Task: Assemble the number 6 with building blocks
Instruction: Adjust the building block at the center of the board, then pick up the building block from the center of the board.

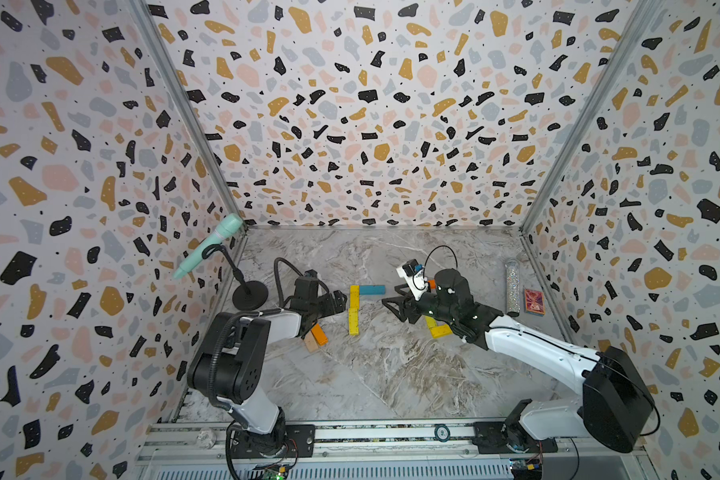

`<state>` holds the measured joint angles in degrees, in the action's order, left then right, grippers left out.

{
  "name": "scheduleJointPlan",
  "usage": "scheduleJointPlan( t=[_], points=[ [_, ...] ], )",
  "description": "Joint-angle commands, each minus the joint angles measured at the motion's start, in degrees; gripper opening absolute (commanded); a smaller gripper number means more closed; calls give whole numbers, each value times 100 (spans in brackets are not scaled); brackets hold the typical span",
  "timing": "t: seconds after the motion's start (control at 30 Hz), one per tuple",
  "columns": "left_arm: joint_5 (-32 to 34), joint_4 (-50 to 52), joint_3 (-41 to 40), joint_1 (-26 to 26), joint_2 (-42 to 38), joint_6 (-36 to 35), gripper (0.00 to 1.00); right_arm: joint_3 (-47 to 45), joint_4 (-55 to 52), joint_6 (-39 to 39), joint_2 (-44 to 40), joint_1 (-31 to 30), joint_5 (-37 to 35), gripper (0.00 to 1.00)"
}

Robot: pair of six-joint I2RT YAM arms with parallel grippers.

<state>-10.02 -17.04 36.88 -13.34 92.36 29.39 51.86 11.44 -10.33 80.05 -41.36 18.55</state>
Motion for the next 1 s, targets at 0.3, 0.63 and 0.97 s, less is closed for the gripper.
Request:
scheduleJointPlan(
  t=[0.3,0.63,0.97],
  points=[
    [1011,653,-295,25,-2542,398,100,2521,-1405,-513,2299,-862,-985,64],
    [2101,1834,-879,156,-5154,673,100,4526,-1657,-1017,4552,-1453,-1643,64],
    [2387,2714,-1137,172,-6624,956,100,5489,-1982,-1017,5557,-1498,-1902,65]
  ],
)
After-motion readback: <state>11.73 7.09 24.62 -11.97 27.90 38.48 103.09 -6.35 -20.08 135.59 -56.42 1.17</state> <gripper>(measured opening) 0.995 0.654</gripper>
